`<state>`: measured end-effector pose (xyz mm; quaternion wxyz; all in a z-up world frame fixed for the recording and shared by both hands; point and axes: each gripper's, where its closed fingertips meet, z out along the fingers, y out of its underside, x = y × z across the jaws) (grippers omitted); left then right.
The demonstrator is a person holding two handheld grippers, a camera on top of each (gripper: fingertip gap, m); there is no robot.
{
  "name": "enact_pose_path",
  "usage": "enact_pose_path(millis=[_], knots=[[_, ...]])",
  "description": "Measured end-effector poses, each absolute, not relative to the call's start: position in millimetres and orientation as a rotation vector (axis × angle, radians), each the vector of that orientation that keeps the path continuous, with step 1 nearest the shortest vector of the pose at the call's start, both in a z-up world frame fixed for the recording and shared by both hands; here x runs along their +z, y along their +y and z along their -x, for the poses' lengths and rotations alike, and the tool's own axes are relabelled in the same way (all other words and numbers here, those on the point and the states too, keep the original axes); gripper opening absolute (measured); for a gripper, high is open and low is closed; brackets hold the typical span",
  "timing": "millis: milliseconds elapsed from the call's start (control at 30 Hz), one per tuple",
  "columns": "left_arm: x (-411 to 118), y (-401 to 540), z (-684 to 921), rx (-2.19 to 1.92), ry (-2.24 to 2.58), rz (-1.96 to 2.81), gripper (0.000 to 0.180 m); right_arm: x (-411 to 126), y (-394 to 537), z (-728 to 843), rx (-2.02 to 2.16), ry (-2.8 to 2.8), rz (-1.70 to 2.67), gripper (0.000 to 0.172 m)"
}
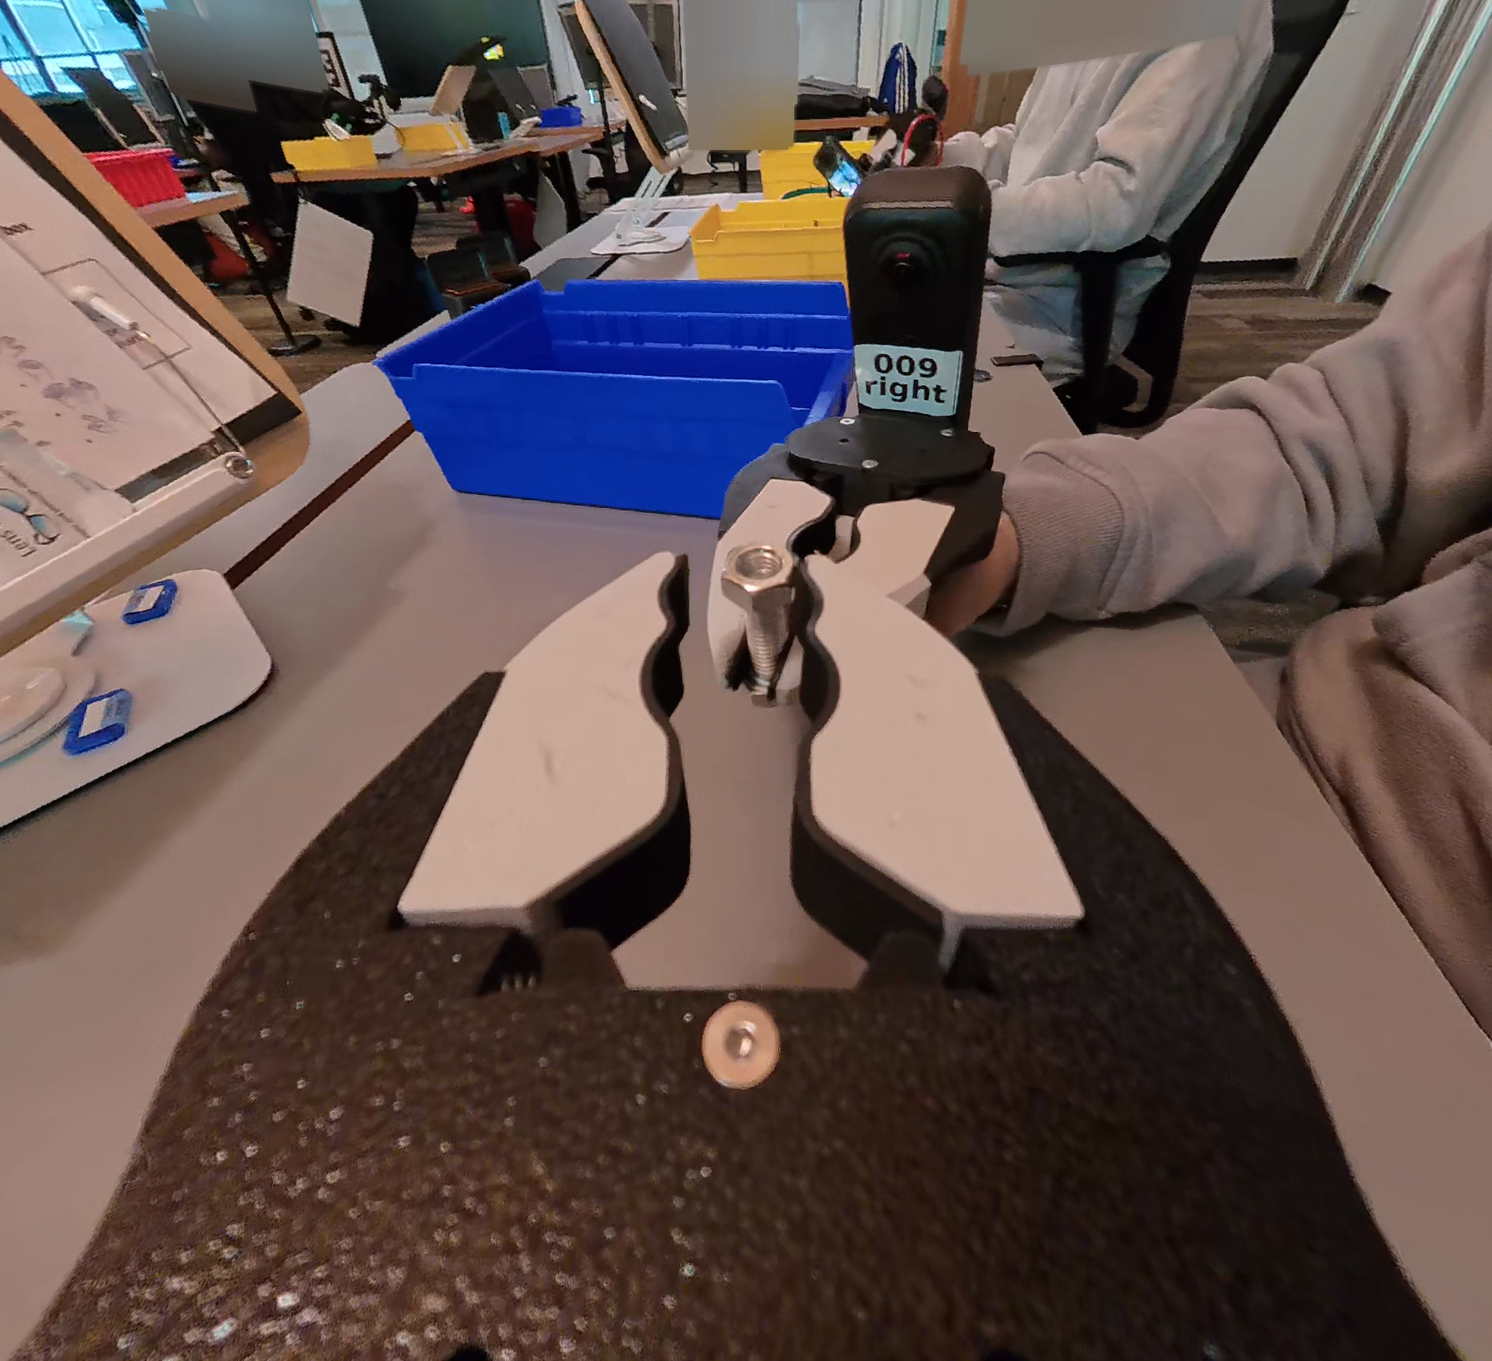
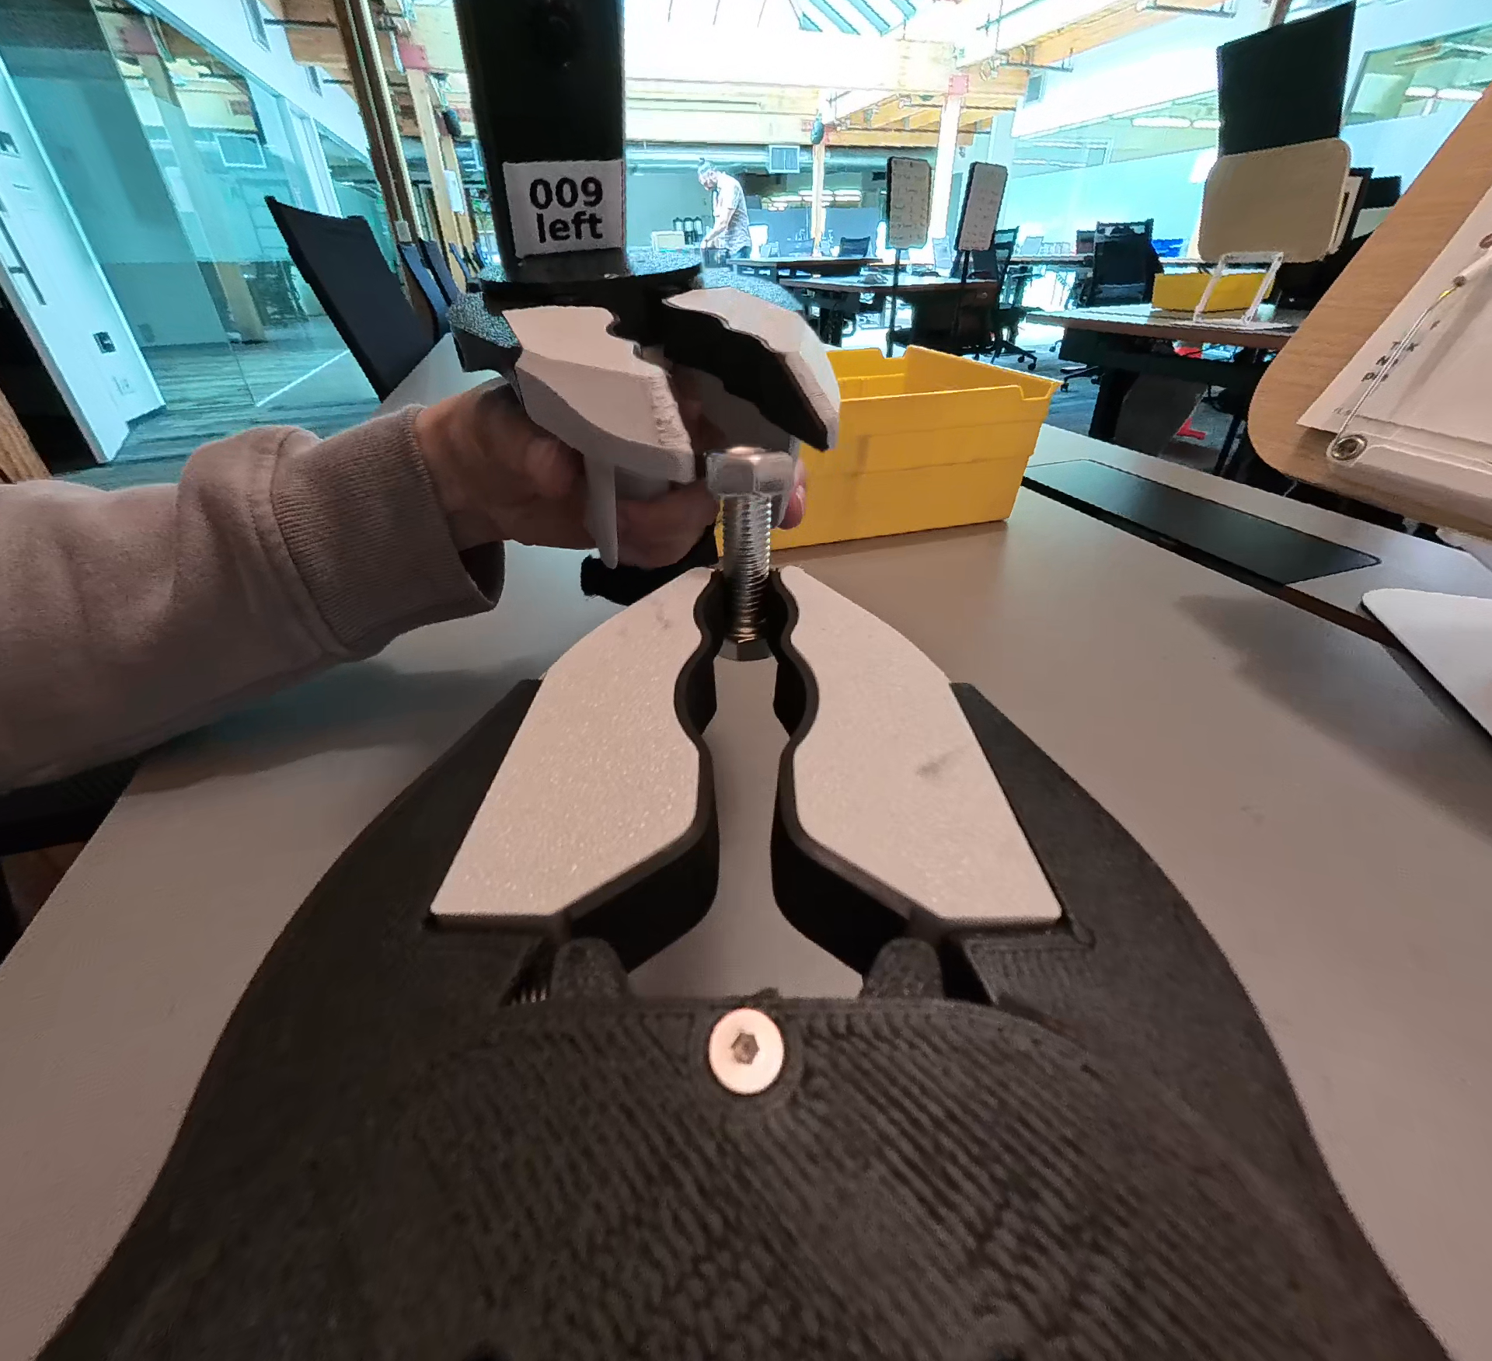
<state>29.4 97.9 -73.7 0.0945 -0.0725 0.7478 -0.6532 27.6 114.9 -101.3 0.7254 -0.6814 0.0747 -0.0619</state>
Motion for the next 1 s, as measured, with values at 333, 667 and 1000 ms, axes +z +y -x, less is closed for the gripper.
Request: enact_pose_path(millis=[333,667,1000], knots=[[-75.6,99.7,-29.4,-1.912,2.242,0.217,0.023,-101.0,115.2,-27.3,-0.137,0.163,1.500,0.009],[-86.4,96.1,-22.5,-1.948,2.349,0.207,0.023,-106.1,114.0,-31.9,-0.173,0.171,1.553,0.009],[-143.7,192.5,-71.2,-1.623,2.196,0.827,0.018,-109.3,92.6,-56.6,-0.214,0.259,1.565,0.009]])
